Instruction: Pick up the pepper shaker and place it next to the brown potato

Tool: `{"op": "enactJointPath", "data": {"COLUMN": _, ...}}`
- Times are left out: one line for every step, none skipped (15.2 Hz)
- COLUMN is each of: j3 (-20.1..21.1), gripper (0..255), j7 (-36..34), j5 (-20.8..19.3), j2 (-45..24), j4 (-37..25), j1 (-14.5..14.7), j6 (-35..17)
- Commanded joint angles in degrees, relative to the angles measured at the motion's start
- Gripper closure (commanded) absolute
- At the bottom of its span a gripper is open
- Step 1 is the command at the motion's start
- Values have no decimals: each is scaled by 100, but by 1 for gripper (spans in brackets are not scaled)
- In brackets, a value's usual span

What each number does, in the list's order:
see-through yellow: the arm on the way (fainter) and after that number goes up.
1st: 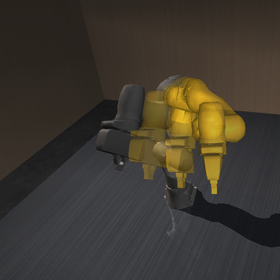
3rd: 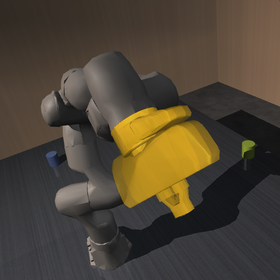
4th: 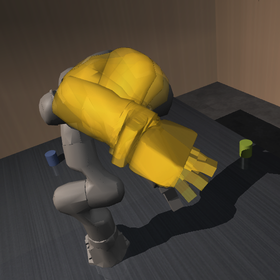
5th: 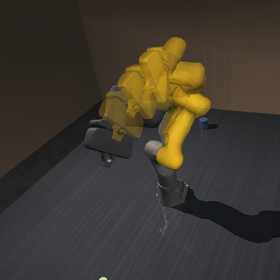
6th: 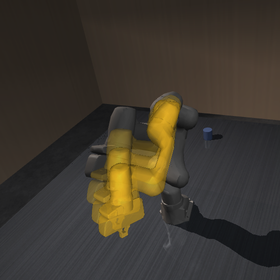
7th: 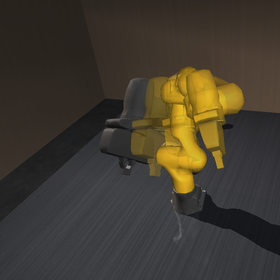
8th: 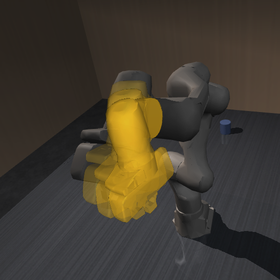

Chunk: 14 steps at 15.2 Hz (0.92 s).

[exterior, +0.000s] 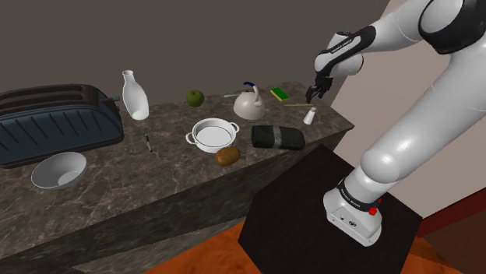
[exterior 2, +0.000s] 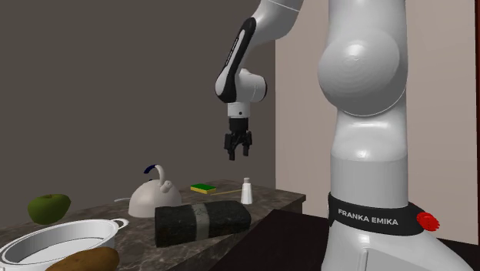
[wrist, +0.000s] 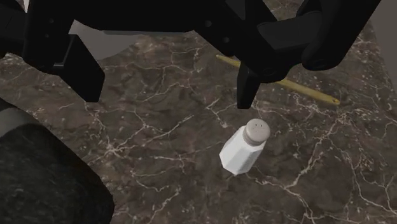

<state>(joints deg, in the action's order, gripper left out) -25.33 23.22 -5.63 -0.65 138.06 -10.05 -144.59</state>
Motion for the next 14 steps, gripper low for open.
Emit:
{"op": "enactJointPath", "data": {"j3": -57, "gripper": 0, "j7": 360, "j5": 349, "j2": -532, "j4": -270, "j1": -79, "j6": -217}}
{"op": "enactJointPath", "data": {"j3": -52, "gripper": 0, "j7": 526, "j5": 517, "j2": -767, "j4": -392, "j1": -143, "j6": -304}}
{"op": "enactJointPath", "data": {"j3": -32, "gripper": 0, "j7": 688, "j5": 684, "j2": -1000, "j4": -522, "j1": -221, "j6": -382}}
{"op": "enactJointPath", "data": {"j3": 4, "gripper": 0, "j7": 845, "j5": 844, "j2": -1231, "j4": -658, "j1": -313, "j6": -450}}
{"op": "enactJointPath", "data": {"j3": 45, "gripper": 0, "j7": 994, "j5": 998, "j2": -1459, "j4": -802, "j1": -410, "j6": -511}}
{"op": "enactJointPath", "data": {"j3": 100, "gripper": 0, "j7": 1131, "j5": 1137, "j2": -1684, "j4": -952, "j1": -521, "j6": -563}}
{"op": "enactJointPath", "data": {"j3": 160, "gripper": 0, "j7": 1258, "j5": 1264, "j2": -1905, "j4": -1109, "j1": -636, "j6": -608}}
{"op": "enactJointPath", "data": {"j3": 220, "gripper": 0, "j7": 1374, "j5": 1379, "j2": -2124, "j4": -1272, "j1": -753, "j6": -646}}
{"op": "enactJointPath", "data": {"j3": 246, "gripper": 0, "j7": 1405, "j5": 1407, "j2": -2191, "j4": -1324, "j1": -796, "j6": -657}}
{"op": "enactJointPath", "data": {"j3": 281, "gripper": 0, "j7": 1433, "j5": 1448, "j2": -2263, "j4": -1339, "j1": -829, "j6": -713}}
{"op": "enactJointPath", "data": {"j3": 316, "gripper": 0, "j7": 1462, "j5": 1489, "j2": -2335, "j4": -1354, "j1": -862, "j6": -768}}
{"op": "enactJointPath", "data": {"j3": 350, "gripper": 0, "j7": 1491, "j5": 1531, "j2": -2408, "j4": -1371, "j1": -893, "j6": -822}}
{"op": "enactJointPath", "data": {"j3": 384, "gripper": 0, "j7": 1520, "j5": 1571, "j2": -2481, "j4": -1389, "j1": -925, "j6": -875}}
{"op": "enactJointPath", "data": {"j3": 419, "gripper": 0, "j7": 1548, "j5": 1611, "j2": -2554, "j4": -1409, "j1": -958, "j6": -928}}
